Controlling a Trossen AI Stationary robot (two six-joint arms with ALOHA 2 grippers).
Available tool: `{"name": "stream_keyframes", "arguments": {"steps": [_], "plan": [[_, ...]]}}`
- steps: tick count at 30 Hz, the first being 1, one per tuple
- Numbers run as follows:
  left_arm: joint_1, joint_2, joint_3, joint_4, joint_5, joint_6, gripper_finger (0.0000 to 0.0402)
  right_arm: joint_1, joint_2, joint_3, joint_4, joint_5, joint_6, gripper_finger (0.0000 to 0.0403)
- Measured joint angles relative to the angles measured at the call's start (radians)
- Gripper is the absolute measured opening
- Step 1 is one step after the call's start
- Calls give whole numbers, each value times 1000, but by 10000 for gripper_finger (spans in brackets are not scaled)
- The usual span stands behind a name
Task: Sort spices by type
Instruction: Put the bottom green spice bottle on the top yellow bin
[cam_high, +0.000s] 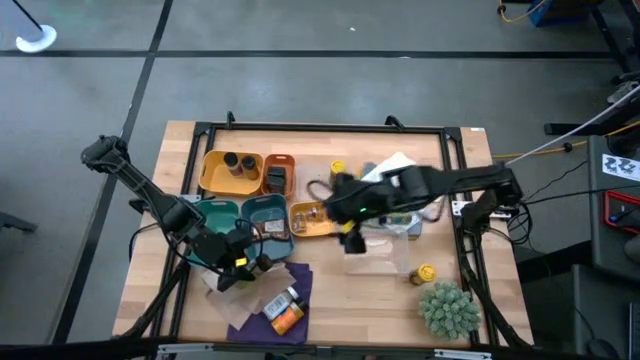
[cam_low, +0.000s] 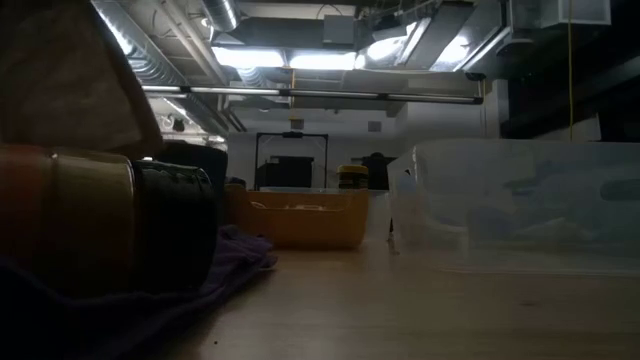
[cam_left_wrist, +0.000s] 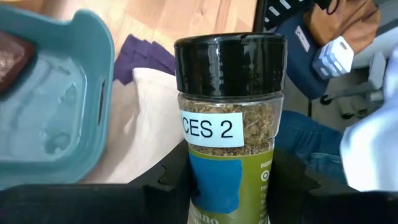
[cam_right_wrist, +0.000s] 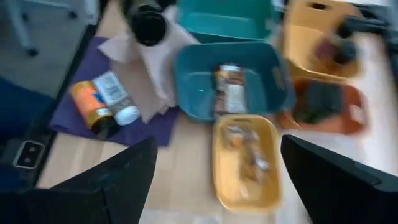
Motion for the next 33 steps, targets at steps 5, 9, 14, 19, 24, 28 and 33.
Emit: {"name": "stream_keyframes", "arguments": {"steps": [5,9,14,19,24,28,33], "plan": [[0,0,0,7,-32,56,134,0,107,0,157,-110,-33,342],[0,0,0,34,-56,108,134,0,168,0,261,-118,-33,342],[0,-1,0,24,-87,139,134,0,236,-1,373,-118,-33,342],[0,-1,0,26,-98,183,134,0,282,-1,492,-145,-33,342],[0,-1,0,24,-117,191,134,-1,309,-1,581,-229,-33,342],[0,-1,0,22,-120,213,134,-1,327,-1,589,-293,-33,342],[0,-1,0,26,-138,240,134,-2,344,-1,641,-307,-26,342]]}}
